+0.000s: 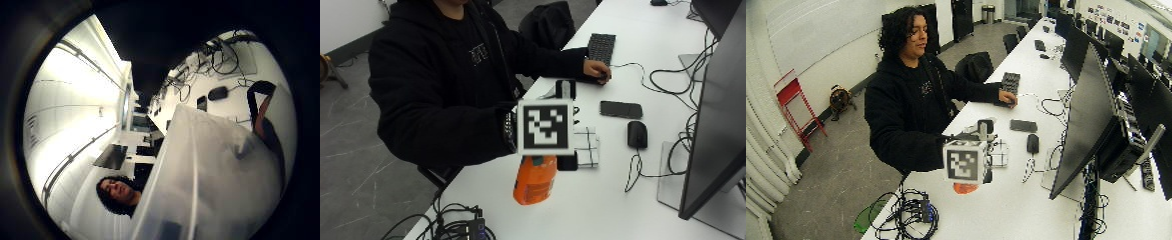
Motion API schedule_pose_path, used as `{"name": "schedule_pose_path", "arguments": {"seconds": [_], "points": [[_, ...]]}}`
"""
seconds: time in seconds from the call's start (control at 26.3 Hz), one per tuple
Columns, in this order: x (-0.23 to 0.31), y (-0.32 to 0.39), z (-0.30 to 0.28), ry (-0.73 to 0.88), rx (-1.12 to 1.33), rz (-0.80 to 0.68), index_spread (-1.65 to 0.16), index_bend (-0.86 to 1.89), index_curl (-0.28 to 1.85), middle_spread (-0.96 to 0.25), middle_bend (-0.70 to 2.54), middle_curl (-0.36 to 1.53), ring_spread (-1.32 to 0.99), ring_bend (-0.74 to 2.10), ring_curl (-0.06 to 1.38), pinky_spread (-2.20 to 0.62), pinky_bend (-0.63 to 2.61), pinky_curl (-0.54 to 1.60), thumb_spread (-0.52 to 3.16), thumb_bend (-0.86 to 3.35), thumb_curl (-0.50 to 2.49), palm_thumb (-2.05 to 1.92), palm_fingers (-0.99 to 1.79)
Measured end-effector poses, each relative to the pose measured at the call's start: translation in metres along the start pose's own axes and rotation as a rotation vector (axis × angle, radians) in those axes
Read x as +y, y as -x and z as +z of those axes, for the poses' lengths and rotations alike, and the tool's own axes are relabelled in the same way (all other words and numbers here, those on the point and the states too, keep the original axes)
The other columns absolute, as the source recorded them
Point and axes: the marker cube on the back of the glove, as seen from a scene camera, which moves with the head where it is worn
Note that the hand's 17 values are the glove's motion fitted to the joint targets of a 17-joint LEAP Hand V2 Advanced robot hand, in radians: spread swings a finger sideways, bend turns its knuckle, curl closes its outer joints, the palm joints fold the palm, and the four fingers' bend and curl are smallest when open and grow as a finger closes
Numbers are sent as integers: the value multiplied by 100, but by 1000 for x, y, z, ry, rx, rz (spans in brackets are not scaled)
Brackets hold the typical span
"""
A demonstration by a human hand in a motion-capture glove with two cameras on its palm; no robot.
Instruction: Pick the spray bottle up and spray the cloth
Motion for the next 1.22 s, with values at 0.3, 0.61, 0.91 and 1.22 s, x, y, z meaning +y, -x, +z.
{"name": "schedule_pose_path", "arguments": {"seconds": [0.3, 0.61, 0.91, 1.22], "points": [[16, 34, 34, 346, 361, 86, -27, 43, 57, -20, 63, 56, -20, 67, 48, -29, 42, 39, 33, -3, 74, 91, 139], [16, 44, 87, 565, 685, 155, -27, 42, 58, -20, 63, 56, -21, 68, 48, -29, 42, 39, 32, -3, 76, 91, 138], [16, 42, 144, 698, 841, 160, -27, 42, 58, -20, 63, 55, -21, 68, 47, -29, 41, 39, 33, -3, 78, 89, 138], [24, 37, 192, 785, 1050, 128, -27, 40, 59, -20, 63, 55, -21, 68, 47, -29, 41, 38, 33, -3, 79, 88, 138]]}}
